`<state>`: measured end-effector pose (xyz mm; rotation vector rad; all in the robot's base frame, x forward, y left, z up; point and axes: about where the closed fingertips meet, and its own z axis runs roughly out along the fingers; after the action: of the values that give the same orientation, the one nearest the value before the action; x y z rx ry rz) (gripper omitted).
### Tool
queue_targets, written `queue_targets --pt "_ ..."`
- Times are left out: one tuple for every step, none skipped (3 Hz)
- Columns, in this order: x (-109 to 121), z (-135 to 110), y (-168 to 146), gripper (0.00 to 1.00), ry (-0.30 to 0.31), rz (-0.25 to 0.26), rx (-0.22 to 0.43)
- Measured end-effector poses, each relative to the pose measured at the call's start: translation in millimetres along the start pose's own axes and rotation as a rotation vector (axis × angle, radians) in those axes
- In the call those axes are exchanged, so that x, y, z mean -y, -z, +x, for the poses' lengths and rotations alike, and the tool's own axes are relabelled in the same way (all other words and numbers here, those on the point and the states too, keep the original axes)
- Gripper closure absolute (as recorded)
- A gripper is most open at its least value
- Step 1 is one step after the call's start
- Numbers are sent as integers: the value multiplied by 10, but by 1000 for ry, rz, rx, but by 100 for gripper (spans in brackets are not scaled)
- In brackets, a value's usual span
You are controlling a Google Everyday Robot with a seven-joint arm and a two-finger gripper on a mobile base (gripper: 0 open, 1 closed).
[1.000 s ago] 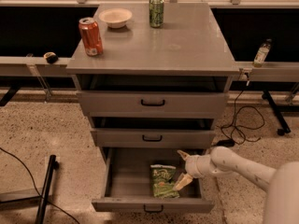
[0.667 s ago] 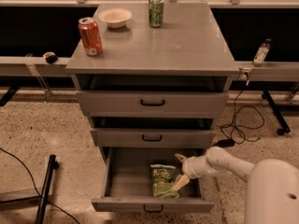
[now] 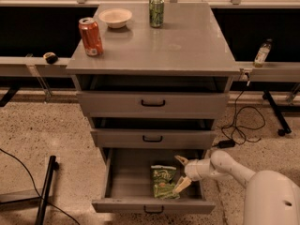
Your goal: Pick green jalapeno chip bag from bottom drawer and place on counter
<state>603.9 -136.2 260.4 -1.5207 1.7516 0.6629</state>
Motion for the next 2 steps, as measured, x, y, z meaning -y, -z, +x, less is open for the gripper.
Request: queue_targets --pt "24 71 -139 0 -48 -8 2" --pt "132 278 -381 0 -154 19 51"
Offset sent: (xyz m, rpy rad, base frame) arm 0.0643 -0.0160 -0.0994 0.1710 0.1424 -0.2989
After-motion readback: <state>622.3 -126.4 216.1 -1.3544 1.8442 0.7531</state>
